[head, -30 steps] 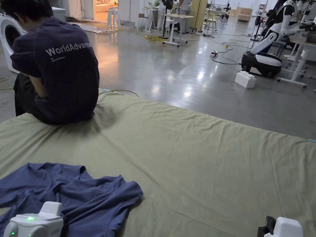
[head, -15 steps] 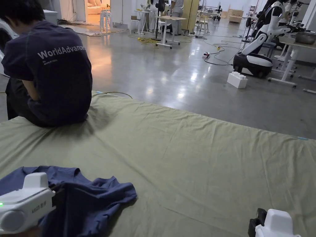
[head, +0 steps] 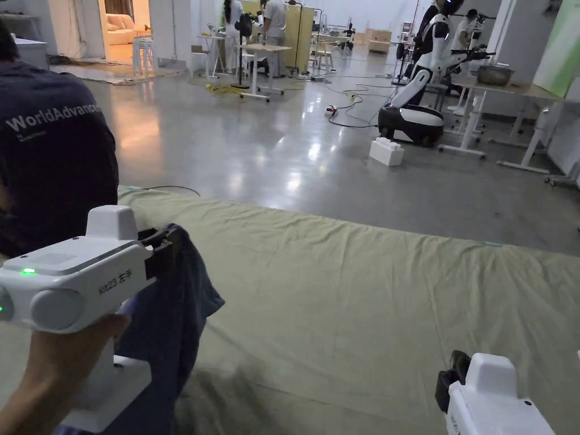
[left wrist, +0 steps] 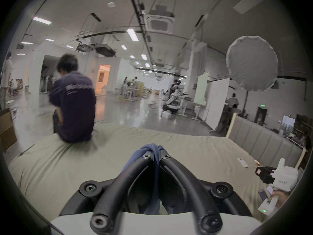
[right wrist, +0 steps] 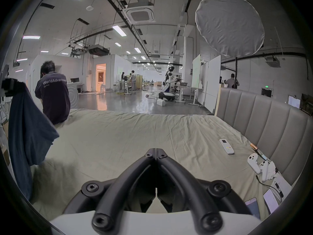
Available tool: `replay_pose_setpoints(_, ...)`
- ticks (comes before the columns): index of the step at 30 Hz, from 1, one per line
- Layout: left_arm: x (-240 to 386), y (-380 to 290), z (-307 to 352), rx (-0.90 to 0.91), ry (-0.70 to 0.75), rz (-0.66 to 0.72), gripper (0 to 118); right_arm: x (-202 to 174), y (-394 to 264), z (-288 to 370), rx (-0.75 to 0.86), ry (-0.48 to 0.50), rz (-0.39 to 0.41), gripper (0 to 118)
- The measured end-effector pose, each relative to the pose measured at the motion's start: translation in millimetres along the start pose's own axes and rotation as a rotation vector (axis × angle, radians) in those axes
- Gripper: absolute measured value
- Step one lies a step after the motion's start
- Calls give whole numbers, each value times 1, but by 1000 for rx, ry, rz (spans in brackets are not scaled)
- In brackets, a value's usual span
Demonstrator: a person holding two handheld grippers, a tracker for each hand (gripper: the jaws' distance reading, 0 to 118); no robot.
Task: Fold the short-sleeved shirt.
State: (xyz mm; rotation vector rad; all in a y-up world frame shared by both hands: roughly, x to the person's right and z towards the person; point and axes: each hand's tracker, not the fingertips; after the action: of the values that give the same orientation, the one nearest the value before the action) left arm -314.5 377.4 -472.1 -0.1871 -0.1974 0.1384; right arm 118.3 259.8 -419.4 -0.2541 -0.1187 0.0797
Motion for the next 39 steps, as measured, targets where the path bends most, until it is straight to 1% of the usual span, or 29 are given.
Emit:
replay_pose_setpoints(3,43,7,-14,7,-86,-24,4,14,5,7,21,-19,-8,0)
replay_pose_setpoints(6,88,8,-30,-3,-174,-10,4,29,7,14,36,-43,-18,0)
replay_pose_setpoints(9,124,2,-53,-20,-234,-31,4,44,8,20,46,-69,-27,0)
replay_pose_setpoints(12,166,-15,-70,-64,-314,-4,4,60,7,26,49,-91,-38,0)
replay_pose_setpoints(14,188,-28,-80,-104,-343,9,4,69,5,30,49,-108,-47,0)
replay_pose_setpoints(15,202,-38,-83,-122,-356,-6,4,73,4,31,47,-115,-48,0)
replay_pose_setpoints(18,226,-70,-94,-219,-358,-34,4,85,-2,34,37,-135,-57,0)
replay_pose_setpoints(20,236,-96,-97,-275,-367,-9,4,91,-6,35,24,-147,-60,0)
replay_pose_setpoints(22,241,-117,-101,-330,-377,-13,4,95,-11,35,11,-152,-64,0)
replay_pose_setpoints(25,251,-147,-103,-386,-365,-64,4,98,-18,34,-9,-156,-64,0)
replay_pose_setpoints(29,256,-163,-101,-398,-368,-71,7,96,-22,32,-30,-148,-63,0)
replay_pose_setpoints(30,256,-161,-99,-397,-365,-80,18,96,-23,31,-32,-143,-63,0)
replay_pose_setpoints(32,254,-157,-92,-389,-369,-93,48,93,-22,31,-34,-131,-57,0)
replay_pose_setpoints(33,251,-152,-87,-366,-368,-105,70,92,-21,31,-32,-126,-54,0)
replay_pose_setpoints(34,247,-149,-82,-338,-360,-109,83,91,-19,32,-30,-121,-52,0)
replay_pose_setpoints(35,239,-144,-77,-299,-358,-109,93,90,-16,33,-26,-117,-52,0)
replay_pose_setpoints(36,232,-139,-72,-268,-355,-107,97,88,-14,33,-20,-112,-54,0)
replay_pose_setpoints(39,210,-124,-57,-199,-282,-112,97,82,-4,33,-2,-97,-53,0)
